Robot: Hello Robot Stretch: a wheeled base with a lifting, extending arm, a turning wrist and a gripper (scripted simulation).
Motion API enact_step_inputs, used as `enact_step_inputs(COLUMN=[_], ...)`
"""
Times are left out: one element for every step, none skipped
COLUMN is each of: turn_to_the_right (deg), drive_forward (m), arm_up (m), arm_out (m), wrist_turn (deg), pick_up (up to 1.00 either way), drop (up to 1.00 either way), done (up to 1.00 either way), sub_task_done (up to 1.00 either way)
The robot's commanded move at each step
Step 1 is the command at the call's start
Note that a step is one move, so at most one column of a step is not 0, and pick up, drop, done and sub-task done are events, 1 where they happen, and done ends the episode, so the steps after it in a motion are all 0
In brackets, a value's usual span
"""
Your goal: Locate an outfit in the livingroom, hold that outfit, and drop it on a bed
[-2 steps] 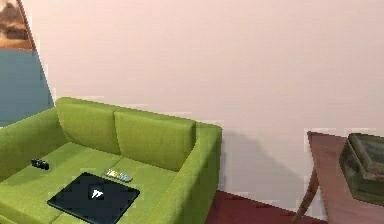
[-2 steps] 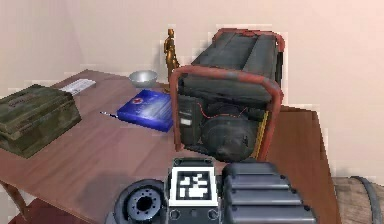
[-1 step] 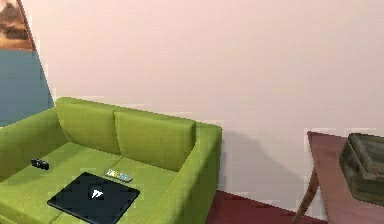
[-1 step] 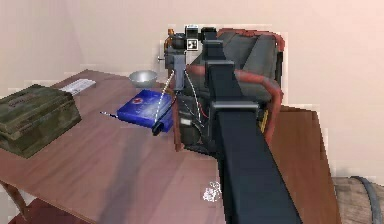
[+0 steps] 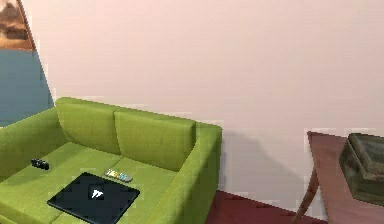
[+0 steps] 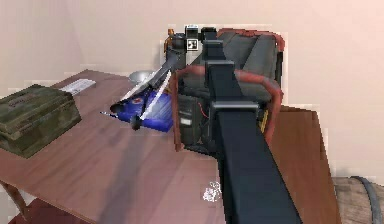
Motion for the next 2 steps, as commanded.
enact_step_inputs(turn_to_the_right=[0.0, 0.0], drive_forward=[0.00, 0.00], arm_up=[0.00, 0.00], arm_out=[0.00, 0.00], wrist_turn=[45.0, 45.0], pick_up=[0.00, 0.00], drop=[0.00, 0.00], done=[0.00, 0.00], sub_task_done=[0.00, 0.00])
